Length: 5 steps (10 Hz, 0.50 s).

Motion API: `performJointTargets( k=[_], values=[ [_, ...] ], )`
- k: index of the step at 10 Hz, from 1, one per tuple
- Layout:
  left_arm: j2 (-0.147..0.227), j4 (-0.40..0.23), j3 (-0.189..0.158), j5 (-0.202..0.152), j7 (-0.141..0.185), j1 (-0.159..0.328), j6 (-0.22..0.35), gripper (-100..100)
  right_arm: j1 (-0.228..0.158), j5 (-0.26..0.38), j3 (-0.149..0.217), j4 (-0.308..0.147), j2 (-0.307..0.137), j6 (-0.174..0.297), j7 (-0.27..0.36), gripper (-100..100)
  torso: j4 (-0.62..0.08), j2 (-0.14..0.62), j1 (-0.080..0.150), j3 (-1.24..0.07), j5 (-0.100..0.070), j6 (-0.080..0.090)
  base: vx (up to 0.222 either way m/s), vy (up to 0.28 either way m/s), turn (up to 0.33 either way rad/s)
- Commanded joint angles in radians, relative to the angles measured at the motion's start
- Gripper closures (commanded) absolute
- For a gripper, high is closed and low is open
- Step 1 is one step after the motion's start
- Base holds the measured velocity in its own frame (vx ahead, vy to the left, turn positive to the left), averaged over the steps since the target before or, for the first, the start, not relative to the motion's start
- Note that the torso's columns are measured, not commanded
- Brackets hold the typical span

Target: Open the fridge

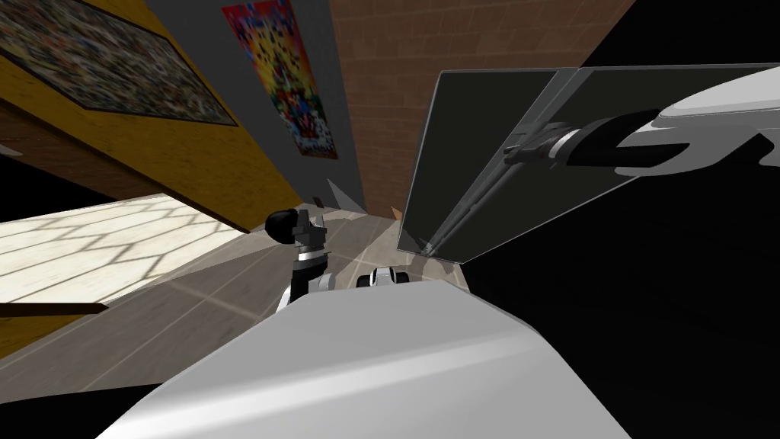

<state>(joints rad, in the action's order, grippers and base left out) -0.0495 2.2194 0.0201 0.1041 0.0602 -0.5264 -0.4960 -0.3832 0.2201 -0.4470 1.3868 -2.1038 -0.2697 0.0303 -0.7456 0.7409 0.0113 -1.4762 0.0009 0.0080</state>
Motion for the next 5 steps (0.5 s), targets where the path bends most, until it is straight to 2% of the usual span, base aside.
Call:
performJointTargets(
  k=[1,2,5],
  values=[
    [0.0,0.0,0.0,0.0,0.0,0.0,0.0,0,-0.04,-0.015,-0.024,-0.004,-0.042,0.024,0.001,-100,0.001,0.0,0.0,0.0,-0.001,-0.001,0.019,0.001,-0.007],
    [0.0,0.0,0.0,0.0,0.0,0.0,0.0,0,-0.045,-0.015,-0.023,-0.003,-0.063,0.028,-0.001,-100,0.001,0.001,-0.001,0.001,-0.001,-0.002,0.022,0.008,-0.03],
    [0.0,0.0,0.0,0.0,0.0,0.0,0.0,0,-0.051,-0.016,-0.022,-0.003,-0.085,0.032,-0.004,-100,0.001,0.001,0.0,0.001,-0.001,-0.001,0.022,0.012,-0.023]
  ],
)
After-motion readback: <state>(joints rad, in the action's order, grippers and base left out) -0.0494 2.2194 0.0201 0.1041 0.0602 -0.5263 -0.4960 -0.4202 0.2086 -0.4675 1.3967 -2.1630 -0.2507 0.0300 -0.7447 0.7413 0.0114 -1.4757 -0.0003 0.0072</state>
